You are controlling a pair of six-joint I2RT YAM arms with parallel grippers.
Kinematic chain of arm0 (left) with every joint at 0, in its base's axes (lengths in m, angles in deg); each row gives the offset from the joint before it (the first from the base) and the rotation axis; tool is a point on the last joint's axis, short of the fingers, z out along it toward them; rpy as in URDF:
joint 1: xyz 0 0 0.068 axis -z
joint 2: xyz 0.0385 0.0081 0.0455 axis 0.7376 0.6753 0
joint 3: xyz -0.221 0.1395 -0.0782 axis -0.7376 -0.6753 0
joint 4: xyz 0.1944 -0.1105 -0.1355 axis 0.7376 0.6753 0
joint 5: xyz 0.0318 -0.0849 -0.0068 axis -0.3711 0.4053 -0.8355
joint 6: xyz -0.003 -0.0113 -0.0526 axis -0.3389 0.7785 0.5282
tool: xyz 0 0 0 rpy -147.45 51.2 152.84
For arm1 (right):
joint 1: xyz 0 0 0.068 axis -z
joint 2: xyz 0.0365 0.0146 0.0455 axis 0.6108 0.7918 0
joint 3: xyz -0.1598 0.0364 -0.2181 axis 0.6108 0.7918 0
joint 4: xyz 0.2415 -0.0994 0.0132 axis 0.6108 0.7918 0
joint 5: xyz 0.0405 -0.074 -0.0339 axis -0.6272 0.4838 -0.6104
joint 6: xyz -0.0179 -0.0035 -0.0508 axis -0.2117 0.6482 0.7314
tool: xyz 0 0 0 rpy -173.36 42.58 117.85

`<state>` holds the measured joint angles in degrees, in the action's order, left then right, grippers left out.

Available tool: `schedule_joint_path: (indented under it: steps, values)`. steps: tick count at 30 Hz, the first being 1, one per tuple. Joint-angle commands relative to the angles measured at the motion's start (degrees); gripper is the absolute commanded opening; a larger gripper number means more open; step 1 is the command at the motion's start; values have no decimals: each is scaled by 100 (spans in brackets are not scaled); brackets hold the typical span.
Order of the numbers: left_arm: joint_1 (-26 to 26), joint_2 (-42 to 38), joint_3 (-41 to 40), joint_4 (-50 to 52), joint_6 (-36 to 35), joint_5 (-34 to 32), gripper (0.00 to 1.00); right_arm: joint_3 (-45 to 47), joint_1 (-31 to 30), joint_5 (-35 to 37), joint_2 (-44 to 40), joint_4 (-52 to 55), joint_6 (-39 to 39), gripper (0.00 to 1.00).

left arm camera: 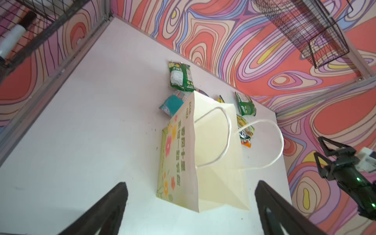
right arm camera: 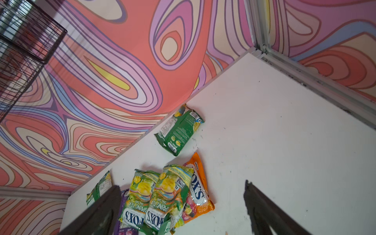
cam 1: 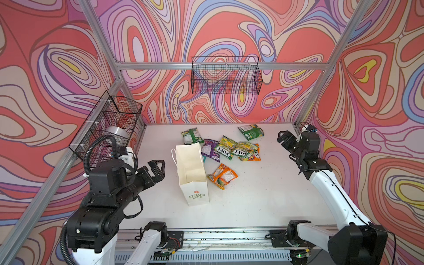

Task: Place the snacks into the paper bag
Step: Pick up the paper bag at the center of the table.

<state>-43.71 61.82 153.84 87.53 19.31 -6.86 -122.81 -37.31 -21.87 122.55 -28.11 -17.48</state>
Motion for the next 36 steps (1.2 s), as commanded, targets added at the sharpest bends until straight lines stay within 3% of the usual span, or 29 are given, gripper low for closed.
schedule_joint_path:
  steps: [1,5,7,11,14,16,20,25,30,36]
  values:
    - [181,124,-97,706,3,566,100,-148,-21,-299,146,267,-102,99]
    - [387,362,-397,560,-79,466,100,-200,-68,-377,292,274,-127,98]
    - [727,475,-553,366,59,159,100,-194,-93,-417,328,258,-153,98]
    - [2004,833,-645,85,457,-935,100,-157,-122,-498,377,221,-179,98]
    - [3048,1357,-539,227,872,-2383,100,-161,-130,-533,398,254,-170,98]
    - [3348,1723,-413,416,1183,-3185,96,-147,-131,-571,406,289,-139,98]
    - [3397,2079,-474,460,1526,-4014,82,-122,-138,-674,391,429,-63,98]
    - [3398,2275,-674,151,1517,-4266,65,-43,-137,-721,263,588,42,99]
    - [3385,2442,-849,-82,1440,-4240,37,12,-139,-748,174,661,40,98]
    - [3095,2447,-1197,-551,1321,-3695,17,77,-139,-722,84,744,6,98]
